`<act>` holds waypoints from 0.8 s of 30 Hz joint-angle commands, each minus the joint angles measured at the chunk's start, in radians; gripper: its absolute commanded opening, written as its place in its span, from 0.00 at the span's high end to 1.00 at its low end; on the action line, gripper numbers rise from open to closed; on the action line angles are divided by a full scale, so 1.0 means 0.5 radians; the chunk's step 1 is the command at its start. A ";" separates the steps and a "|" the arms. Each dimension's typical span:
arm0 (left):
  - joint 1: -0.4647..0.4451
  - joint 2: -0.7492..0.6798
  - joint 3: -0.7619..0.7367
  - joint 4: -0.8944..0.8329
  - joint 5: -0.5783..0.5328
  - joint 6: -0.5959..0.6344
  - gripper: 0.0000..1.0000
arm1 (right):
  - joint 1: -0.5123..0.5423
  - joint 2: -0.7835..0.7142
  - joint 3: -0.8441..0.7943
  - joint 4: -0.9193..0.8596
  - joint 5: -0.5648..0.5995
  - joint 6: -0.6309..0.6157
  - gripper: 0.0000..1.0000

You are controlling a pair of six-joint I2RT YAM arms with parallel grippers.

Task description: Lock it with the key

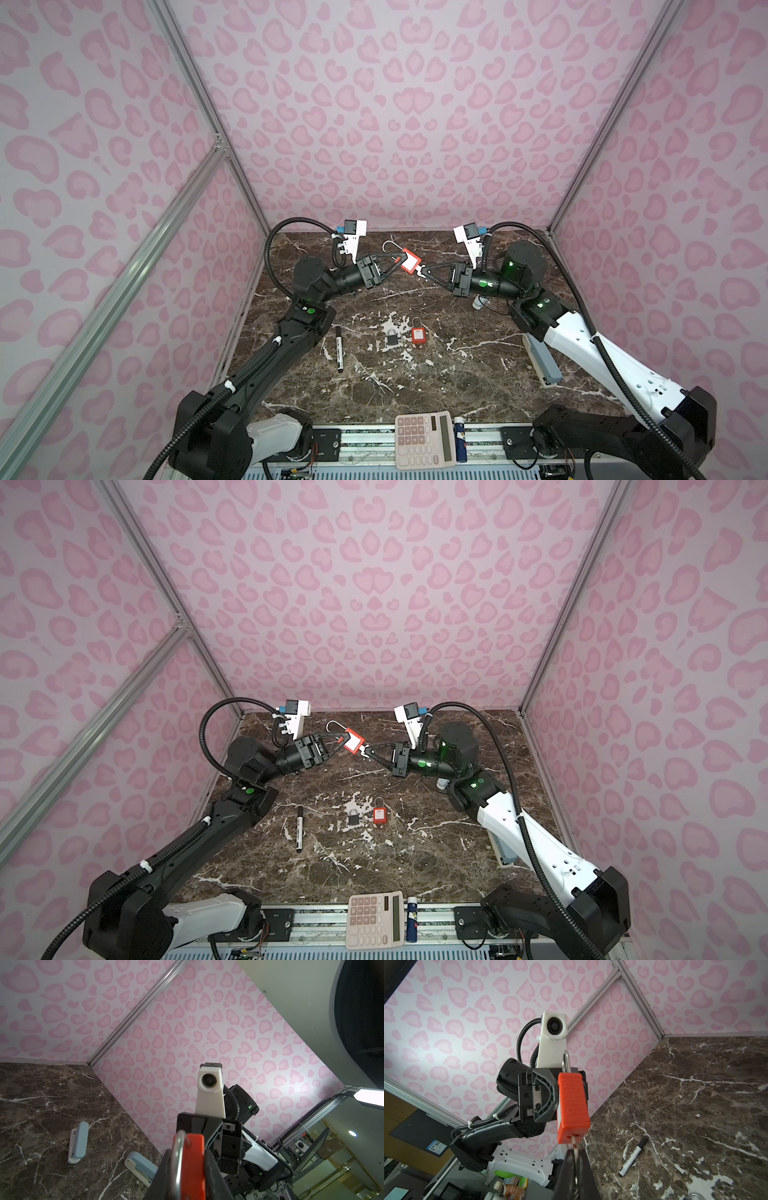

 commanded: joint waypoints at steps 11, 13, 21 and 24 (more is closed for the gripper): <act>0.043 -0.024 -0.042 0.072 -0.332 0.042 0.96 | -0.019 -0.061 -0.108 -0.026 0.020 0.076 1.00; 0.045 -0.027 -0.046 0.069 -0.339 0.046 0.96 | -0.019 -0.073 -0.122 -0.030 0.030 0.070 1.00; 0.047 -0.009 -0.070 0.097 -0.348 0.014 0.96 | -0.044 -0.089 -0.153 0.033 -0.002 0.142 1.00; 0.048 -0.001 -0.070 0.069 -0.345 0.029 0.96 | -0.067 -0.099 -0.158 0.011 0.007 0.130 1.00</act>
